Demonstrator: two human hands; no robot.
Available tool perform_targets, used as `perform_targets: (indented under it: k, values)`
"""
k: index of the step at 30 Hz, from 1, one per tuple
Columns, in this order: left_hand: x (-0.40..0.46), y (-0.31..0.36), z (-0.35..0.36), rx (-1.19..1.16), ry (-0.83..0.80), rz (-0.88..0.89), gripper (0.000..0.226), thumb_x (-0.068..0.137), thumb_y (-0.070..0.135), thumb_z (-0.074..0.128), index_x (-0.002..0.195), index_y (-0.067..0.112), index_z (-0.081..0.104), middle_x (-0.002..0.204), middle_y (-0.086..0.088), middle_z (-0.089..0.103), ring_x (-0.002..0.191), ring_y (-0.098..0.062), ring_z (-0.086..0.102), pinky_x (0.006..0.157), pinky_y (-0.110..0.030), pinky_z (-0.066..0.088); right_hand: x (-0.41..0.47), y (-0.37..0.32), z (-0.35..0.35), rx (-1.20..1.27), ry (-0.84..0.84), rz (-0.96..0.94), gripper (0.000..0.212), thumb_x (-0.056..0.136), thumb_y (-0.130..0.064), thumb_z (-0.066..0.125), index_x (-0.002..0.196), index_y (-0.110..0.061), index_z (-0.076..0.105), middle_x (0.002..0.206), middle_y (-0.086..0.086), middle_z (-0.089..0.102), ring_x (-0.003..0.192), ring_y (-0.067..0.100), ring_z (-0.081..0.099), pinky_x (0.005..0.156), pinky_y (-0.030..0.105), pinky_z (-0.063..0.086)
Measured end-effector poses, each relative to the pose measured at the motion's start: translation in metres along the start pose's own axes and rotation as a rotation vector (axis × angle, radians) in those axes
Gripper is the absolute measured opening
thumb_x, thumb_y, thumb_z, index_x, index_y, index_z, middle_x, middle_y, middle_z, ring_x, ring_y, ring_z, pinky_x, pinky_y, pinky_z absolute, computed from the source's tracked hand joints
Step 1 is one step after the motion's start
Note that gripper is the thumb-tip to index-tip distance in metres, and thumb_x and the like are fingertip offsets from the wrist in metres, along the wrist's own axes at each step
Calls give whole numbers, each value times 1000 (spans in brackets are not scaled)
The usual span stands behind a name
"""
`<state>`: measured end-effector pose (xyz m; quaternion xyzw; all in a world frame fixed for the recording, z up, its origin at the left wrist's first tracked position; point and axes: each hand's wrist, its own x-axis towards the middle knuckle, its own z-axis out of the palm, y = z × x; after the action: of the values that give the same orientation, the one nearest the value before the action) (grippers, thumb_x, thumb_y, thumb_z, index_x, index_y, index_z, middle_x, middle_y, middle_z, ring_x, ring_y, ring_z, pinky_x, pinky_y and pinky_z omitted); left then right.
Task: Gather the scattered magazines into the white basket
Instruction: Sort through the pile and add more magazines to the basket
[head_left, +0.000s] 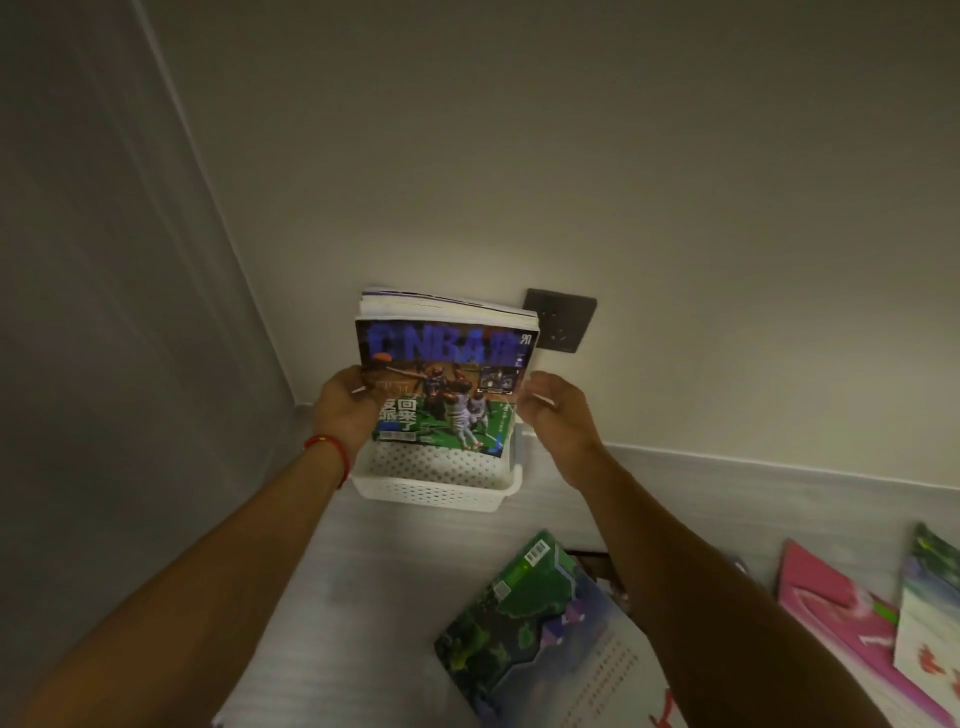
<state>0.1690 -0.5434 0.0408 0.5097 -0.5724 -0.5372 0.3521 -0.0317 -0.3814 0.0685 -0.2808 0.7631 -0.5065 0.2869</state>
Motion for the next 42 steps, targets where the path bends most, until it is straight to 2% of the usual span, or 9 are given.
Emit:
perform_targets:
  k: [6,8,12,15,23,27,32,37,42]
  values:
    - [-18,-7,10,83,21,-72,43,87,0,58,130,7,54,112,-6,57,101,-19,53,88,-28,50,-44,57,-57,-224,-75,-20,31,91,-15,64,121,-24,65,120,-5,62,103,10,60,73,8,42]
    - [-44,-7,16,165,78,-46,40,87,5,57,122,26,56,110,2,52,90,-4,55,64,-5,45,-69,89,-87,-290,-50,11,25,92,-16,63,115,-26,66,120,0,64,104,15,62,78,13,46]
    - [-121,-19,57,179,42,67,28,90,0,49,105,23,58,105,3,57,79,2,58,63,-10,48,-128,145,-154,-366,-22,137,32,86,-17,68,116,-28,61,116,0,63,107,19,61,90,31,52]
    - [-192,-44,106,294,-88,151,37,81,-10,57,113,7,63,120,-12,63,103,-27,62,93,-40,54,-166,174,-205,-468,-10,218,27,87,-20,66,114,-24,66,109,-1,66,103,19,64,86,24,46]
    - [-327,-100,204,760,-836,379,59,82,18,63,139,8,50,147,-15,48,137,-30,44,115,-39,34,-251,236,-297,-599,47,176,20,92,-20,62,110,-28,65,119,-5,61,108,13,59,88,22,48]
    - [-340,-117,220,1115,-651,752,39,99,30,39,137,28,50,149,-5,47,138,-20,43,121,-28,13,-272,253,-294,-689,-44,98,25,94,-25,59,119,-29,60,129,-7,57,118,10,53,93,11,39]
    - [-338,-110,226,1223,-734,807,44,80,16,69,123,20,62,132,-11,57,123,-33,54,104,-48,44,-280,257,-280,-694,-102,49,29,96,-25,53,123,-31,60,139,-8,52,127,13,47,110,27,37]
    - [-325,-74,220,1567,-797,861,33,94,36,48,125,29,55,142,-4,48,139,-30,37,120,-49,17,-286,259,-278,-613,-87,20,23,97,-26,54,117,-32,62,129,-10,58,111,4,53,93,8,32]
    - [-319,-23,193,1346,-703,1110,33,90,38,58,123,34,58,109,3,71,95,-26,69,86,-38,54,-282,263,-294,-351,-59,109,18,98,-20,55,107,-30,66,113,-7,68,91,3,65,73,17,57]
